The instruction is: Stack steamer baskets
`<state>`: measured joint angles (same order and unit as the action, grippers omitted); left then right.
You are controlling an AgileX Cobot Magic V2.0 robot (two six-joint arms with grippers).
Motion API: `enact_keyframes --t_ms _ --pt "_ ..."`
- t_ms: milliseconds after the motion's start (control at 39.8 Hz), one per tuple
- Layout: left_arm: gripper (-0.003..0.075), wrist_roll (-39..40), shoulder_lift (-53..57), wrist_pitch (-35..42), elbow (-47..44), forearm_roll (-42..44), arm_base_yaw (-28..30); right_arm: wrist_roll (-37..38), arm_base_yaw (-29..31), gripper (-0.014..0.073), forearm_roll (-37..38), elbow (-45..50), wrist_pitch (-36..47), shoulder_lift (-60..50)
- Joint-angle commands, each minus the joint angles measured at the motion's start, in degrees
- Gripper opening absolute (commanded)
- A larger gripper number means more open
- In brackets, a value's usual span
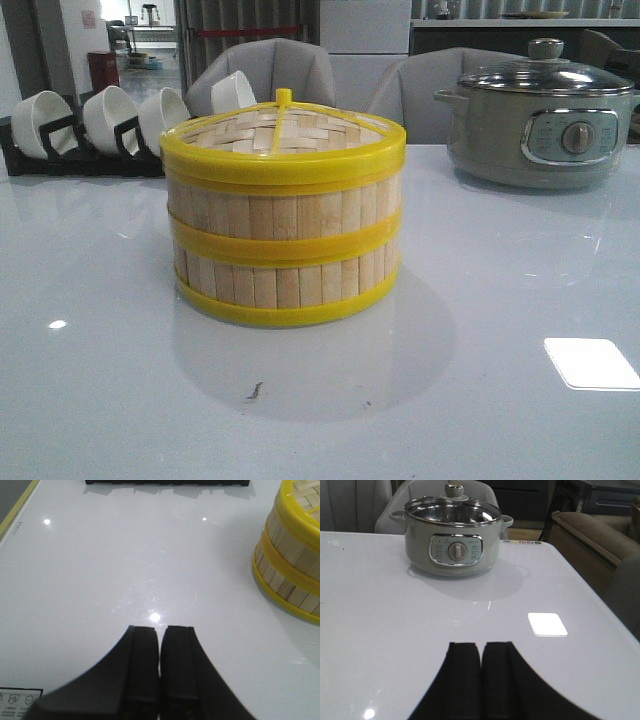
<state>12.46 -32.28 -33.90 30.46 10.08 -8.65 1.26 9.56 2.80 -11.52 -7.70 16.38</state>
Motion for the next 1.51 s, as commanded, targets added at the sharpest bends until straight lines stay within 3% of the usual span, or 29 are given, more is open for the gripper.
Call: enact_keyframes --t_ms 0,980,1231,1482 --pt "0.0085 0.69 -0.17 4.06 1.68 0.06 0.12 -0.42 0.26 0.0087 0.69 -1.67 5.32 0.35" --pt "0.0085 0.69 0.86 4.20 1.68 0.52 0.12 -0.42 0.26 0.0087 0.69 -1.67 5.27 0.35" --pt "0.0085 0.69 10.45 16.24 -1.56 -2.53 1.87 -0.42 0.26 0.0087 0.69 -1.67 5.27 0.35" --pt "0.0085 0.69 22.65 27.59 -14.63 -5.41 2.52 -0.42 0.26 0.0087 0.69 -1.67 5.16 0.35"
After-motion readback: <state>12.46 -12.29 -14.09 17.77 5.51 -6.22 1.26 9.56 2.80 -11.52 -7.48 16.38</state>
